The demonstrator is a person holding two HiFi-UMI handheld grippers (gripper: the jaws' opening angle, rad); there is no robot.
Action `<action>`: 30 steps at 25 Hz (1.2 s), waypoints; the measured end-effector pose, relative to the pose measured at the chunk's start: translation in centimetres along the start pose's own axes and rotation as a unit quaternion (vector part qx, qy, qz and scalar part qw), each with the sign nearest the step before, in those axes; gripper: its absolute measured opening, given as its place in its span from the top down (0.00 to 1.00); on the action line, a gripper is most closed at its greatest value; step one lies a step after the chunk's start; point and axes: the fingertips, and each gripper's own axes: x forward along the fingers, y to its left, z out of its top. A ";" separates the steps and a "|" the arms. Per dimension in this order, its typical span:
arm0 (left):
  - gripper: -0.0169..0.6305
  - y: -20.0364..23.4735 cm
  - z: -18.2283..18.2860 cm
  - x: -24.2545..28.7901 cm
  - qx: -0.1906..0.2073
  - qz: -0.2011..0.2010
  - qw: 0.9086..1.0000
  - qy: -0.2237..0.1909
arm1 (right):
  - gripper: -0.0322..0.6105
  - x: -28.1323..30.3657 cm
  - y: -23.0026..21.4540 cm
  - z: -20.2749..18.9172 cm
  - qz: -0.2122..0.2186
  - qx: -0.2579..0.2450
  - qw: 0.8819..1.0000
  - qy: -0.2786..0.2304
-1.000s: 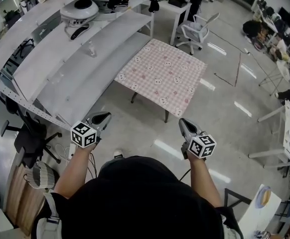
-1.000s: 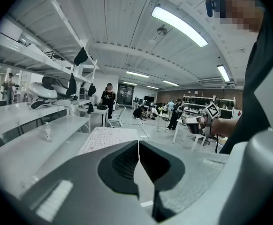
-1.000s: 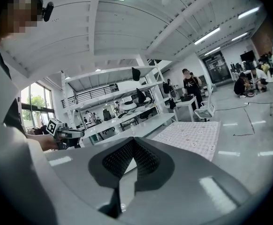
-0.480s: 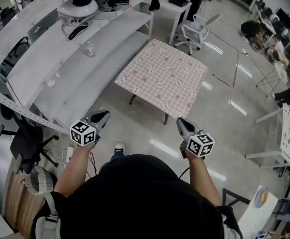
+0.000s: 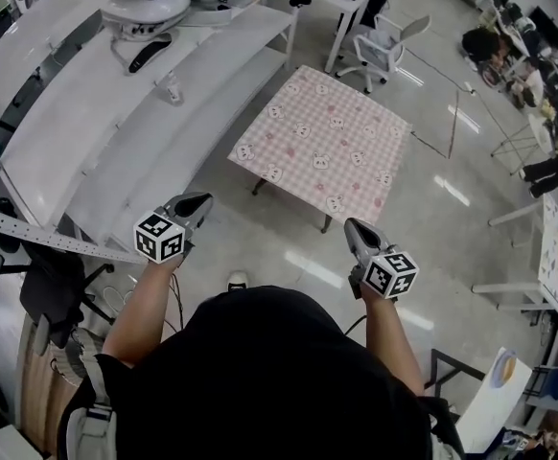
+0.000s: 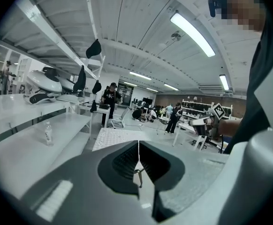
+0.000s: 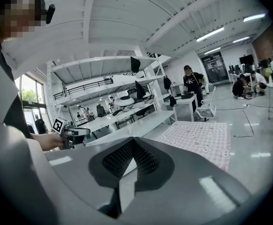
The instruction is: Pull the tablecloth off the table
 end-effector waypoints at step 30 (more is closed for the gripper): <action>0.97 10.2 0.7 2.6 0.003 -0.087 0.996 0.025 | 0.90 4.8 2.0 -0.1 -0.115 0.047 0.992 -0.008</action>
